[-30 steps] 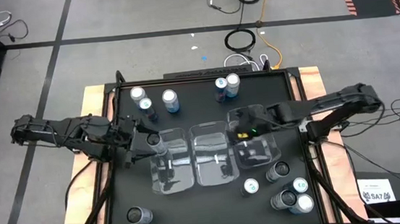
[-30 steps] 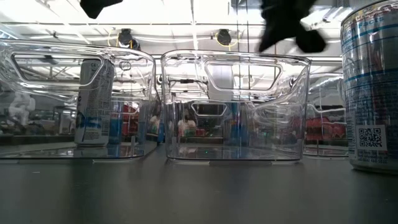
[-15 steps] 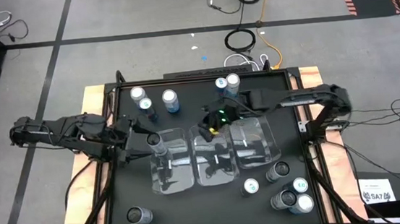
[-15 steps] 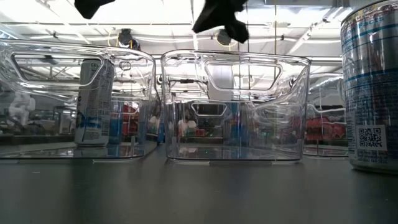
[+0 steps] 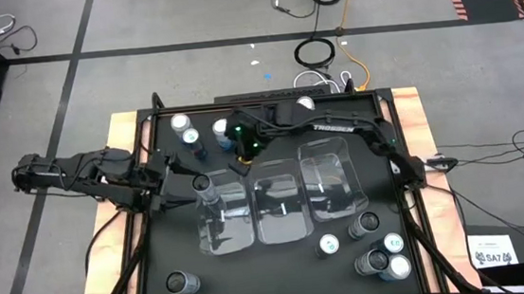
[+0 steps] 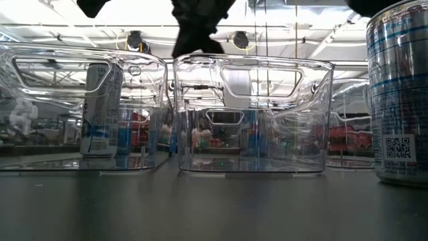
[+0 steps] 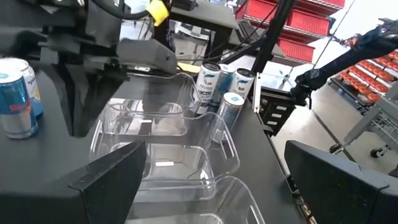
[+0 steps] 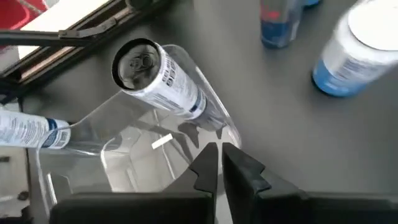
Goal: Sort soda cans
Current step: Adjust the left transparent bin
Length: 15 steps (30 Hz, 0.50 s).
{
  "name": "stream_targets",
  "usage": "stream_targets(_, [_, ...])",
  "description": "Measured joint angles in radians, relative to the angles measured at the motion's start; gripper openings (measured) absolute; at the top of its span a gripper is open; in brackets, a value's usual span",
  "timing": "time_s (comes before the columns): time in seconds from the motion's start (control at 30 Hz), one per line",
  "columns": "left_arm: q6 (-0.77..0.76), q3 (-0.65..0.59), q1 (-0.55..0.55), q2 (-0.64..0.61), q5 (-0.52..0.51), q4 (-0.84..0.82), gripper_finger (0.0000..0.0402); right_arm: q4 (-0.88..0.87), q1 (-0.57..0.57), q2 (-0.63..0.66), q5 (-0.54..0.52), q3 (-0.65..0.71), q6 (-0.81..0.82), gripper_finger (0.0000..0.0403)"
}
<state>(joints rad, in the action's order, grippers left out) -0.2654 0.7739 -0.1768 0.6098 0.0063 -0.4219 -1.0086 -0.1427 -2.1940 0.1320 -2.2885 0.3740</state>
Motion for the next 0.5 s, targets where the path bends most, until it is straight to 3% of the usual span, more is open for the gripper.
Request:
stream_targets(0.23, [-0.071,0.000,0.000,0.000,0.011,-0.080,0.0391,0.001,-0.001,-0.081,-0.037,-0.009,-0.046,0.0035])
stream_targets(0.5, [-0.070,0.000,-0.001,0.000,0.016,-0.082,0.0391,-0.004,-0.003,-0.170,-0.066,-0.008,-0.116,0.0003])
